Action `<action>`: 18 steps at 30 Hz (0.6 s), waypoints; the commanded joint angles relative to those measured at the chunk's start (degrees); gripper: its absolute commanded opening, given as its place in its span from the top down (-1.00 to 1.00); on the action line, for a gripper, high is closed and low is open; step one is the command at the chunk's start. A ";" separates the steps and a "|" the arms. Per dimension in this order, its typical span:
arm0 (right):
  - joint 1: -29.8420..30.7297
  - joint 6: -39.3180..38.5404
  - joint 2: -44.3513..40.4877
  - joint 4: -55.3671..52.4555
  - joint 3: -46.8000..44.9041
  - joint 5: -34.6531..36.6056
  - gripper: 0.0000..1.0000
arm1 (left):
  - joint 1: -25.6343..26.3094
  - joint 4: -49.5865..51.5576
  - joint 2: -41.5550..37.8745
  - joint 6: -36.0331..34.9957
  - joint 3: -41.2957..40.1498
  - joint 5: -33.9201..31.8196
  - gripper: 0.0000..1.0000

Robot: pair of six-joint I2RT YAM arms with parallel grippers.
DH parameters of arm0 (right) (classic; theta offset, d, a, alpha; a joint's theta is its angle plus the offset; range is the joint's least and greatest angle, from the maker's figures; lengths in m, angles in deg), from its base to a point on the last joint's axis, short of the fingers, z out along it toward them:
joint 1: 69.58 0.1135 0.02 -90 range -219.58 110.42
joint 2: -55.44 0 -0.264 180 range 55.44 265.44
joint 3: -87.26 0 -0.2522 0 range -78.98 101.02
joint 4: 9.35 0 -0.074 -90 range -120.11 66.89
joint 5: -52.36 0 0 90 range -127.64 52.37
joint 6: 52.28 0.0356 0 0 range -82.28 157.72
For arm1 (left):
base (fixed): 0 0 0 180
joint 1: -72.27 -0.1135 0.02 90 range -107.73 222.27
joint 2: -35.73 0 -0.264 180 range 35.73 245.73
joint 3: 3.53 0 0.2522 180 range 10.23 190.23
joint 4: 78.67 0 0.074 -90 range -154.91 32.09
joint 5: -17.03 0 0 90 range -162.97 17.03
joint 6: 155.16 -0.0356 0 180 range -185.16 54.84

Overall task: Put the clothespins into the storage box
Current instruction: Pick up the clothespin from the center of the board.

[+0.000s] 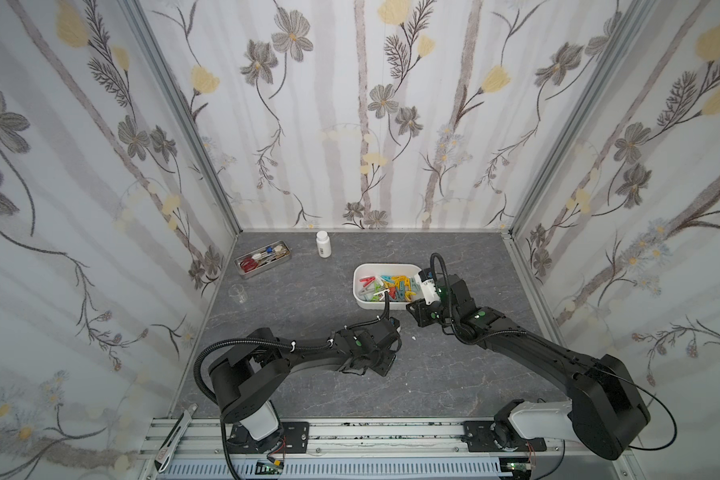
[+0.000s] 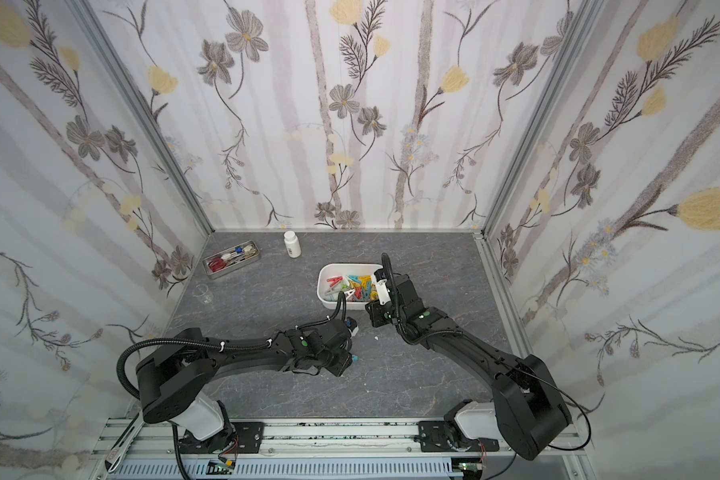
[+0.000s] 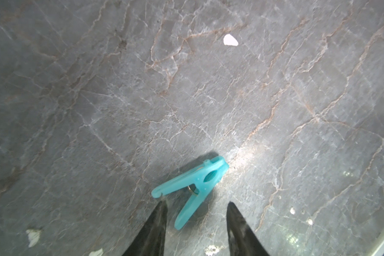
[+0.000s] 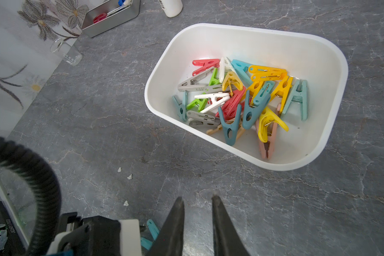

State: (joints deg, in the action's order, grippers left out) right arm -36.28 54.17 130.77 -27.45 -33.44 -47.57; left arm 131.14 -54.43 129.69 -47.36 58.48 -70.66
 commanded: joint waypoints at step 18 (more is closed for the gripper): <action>-0.02 0.58 -1.33 0.38 -0.45 -0.15 0.52 | -0.08 -4.11 1.38 1.45 -1.93 3.49 0.53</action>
State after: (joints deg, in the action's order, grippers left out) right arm -36.28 54.61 129.66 -27.69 -34.01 -47.53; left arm 131.05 -58.96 131.02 -46.68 56.82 -67.95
